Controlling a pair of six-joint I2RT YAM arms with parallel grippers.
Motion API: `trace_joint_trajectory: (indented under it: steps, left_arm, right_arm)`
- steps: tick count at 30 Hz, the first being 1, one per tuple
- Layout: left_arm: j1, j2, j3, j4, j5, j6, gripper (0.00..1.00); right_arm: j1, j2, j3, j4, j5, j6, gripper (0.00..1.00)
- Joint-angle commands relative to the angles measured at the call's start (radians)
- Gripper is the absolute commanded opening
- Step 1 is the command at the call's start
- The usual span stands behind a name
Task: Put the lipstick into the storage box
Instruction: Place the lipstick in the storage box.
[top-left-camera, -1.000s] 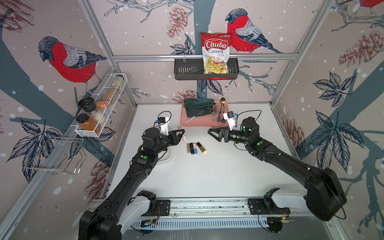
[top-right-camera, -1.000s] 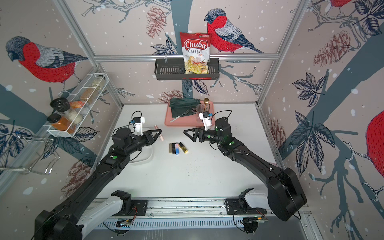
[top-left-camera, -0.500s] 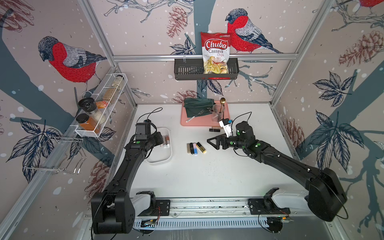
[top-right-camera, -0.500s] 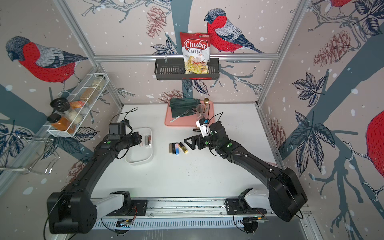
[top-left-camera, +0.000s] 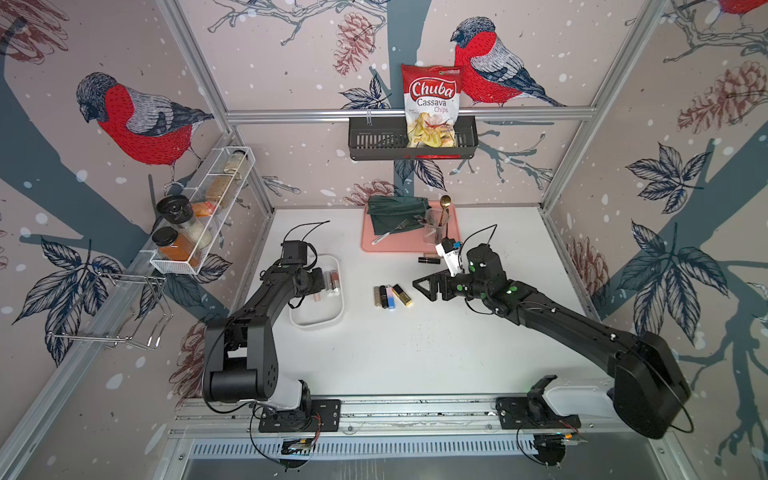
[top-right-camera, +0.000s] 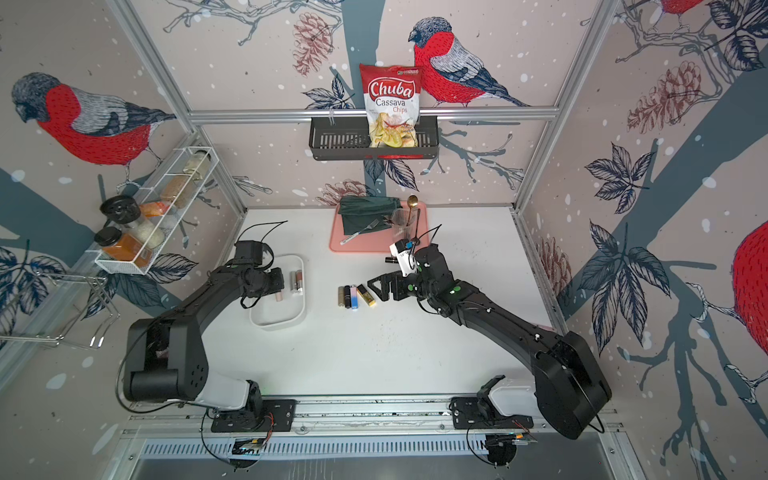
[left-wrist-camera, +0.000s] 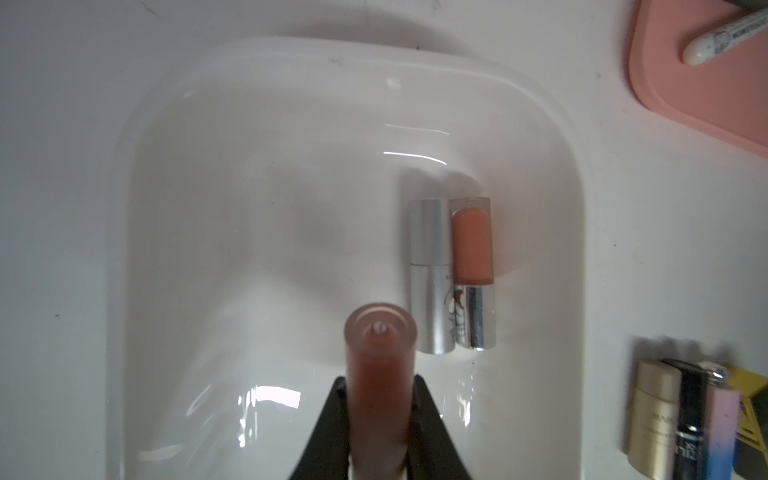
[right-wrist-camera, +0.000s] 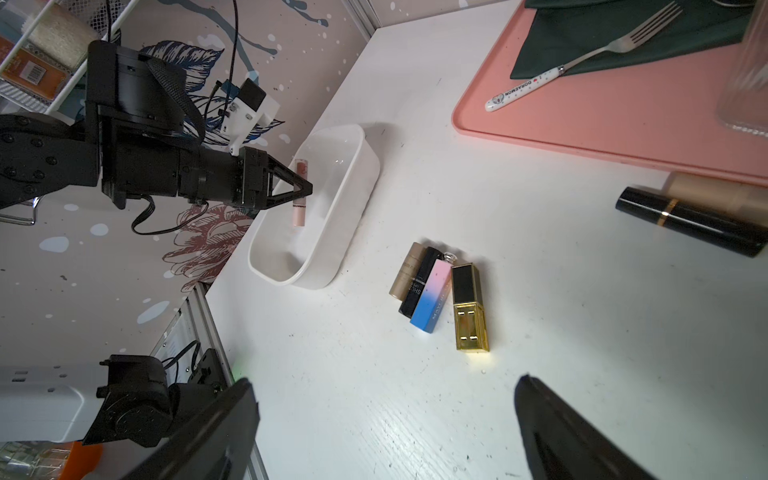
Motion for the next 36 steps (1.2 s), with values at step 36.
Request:
trace_joint_trajectory:
  steps: [36]
  left_arm:
    - [0.05,-0.102,-0.024,0.229,0.403,-0.033,0.43]
  right_arm:
    - [-0.137,0.128,0.163,-0.222,0.261,-0.037,1.0]
